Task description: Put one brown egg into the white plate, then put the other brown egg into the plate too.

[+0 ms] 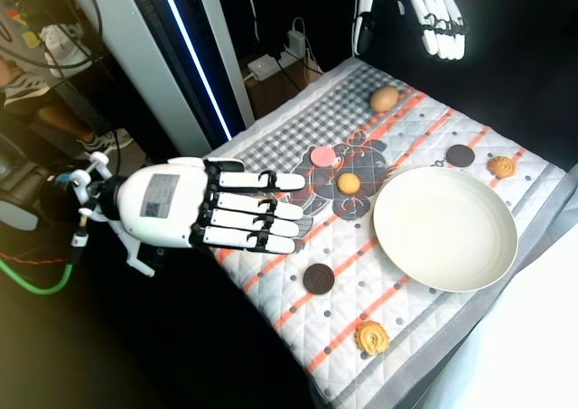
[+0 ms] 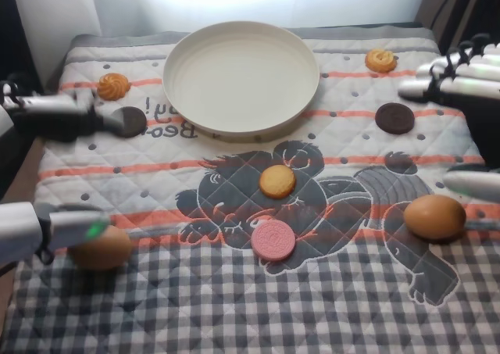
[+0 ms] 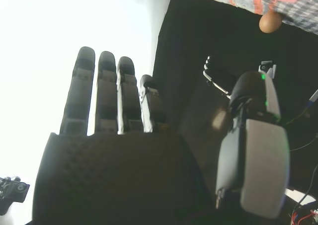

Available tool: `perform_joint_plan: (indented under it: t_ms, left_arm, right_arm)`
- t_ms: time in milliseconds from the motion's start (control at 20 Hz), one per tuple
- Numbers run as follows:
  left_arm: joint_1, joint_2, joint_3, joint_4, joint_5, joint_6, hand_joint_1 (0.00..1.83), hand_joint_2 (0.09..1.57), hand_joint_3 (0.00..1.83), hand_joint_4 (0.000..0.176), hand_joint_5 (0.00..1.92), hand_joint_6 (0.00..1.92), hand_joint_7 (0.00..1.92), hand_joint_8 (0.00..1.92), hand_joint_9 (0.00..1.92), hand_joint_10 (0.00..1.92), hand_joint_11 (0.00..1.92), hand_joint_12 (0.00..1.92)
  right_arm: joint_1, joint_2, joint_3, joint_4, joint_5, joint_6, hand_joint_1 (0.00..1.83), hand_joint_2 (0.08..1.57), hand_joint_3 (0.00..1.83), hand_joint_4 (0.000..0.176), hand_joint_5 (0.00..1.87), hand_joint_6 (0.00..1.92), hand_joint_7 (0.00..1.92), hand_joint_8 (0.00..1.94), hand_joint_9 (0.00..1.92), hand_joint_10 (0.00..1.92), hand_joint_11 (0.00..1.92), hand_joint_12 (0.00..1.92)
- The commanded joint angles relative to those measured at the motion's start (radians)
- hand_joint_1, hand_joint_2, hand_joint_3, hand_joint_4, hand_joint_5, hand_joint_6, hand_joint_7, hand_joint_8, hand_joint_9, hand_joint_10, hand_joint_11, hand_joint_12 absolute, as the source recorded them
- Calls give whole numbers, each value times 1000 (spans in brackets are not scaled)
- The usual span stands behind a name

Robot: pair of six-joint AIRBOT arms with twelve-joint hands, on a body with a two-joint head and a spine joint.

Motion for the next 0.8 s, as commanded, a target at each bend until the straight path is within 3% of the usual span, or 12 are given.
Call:
perform_joint_plan:
  t_ms: [0,200,250,400,450,550,650,700,750]
  left_arm:
    - [-9,-9,5,7,-104,-3,666,1063,0,83,672,1,759,2,771,80,218,1008]
    - [-11,-21,21,1,-65,-3,688,1041,0,84,653,0,745,0,792,46,215,991]
    - [-17,-27,32,1,-36,-3,696,1030,0,93,637,0,755,4,791,37,193,983]
    - [-52,-61,76,-17,71,12,827,869,0,130,575,0,658,0,712,0,98,1143]
    - [-66,-79,93,-28,128,43,854,817,0,150,545,0,602,0,652,0,59,1140]
    - [-71,-89,103,-30,162,47,858,804,0,155,542,0,581,0,615,0,52,1140]
    - [-79,-104,117,-30,203,51,844,816,0,168,510,0,470,0,479,0,1,1160]
    - [-87,-114,126,-31,230,65,828,827,1,173,503,0,459,0,458,0,0,1159]
    - [-97,-123,133,-32,256,86,828,850,10,172,488,0,457,0,470,6,0,1155]
  right_arm:
    - [3,0,7,30,120,3,402,1222,0,113,414,2,388,2,383,3,347,177]
    - [3,0,9,29,121,3,365,1224,1,111,421,0,399,3,396,3,395,108]
    - [3,0,9,28,121,3,358,1223,0,114,413,0,399,2,397,2,397,105]
    - [3,0,9,20,132,3,389,1219,0,103,410,1,392,0,395,1,406,100]
    - [3,0,8,11,155,3,328,1194,0,129,365,1,385,0,389,0,404,90]
    - [3,1,8,10,169,3,287,1192,0,136,329,0,368,0,372,0,389,74]
    - [3,5,6,10,184,3,213,1201,2,128,203,0,282,0,277,0,319,29]
    - [3,7,3,10,187,3,180,1210,5,117,170,0,256,0,254,0,303,19]
    - [3,9,2,9,188,3,150,1213,5,118,146,0,228,0,231,0,284,9]
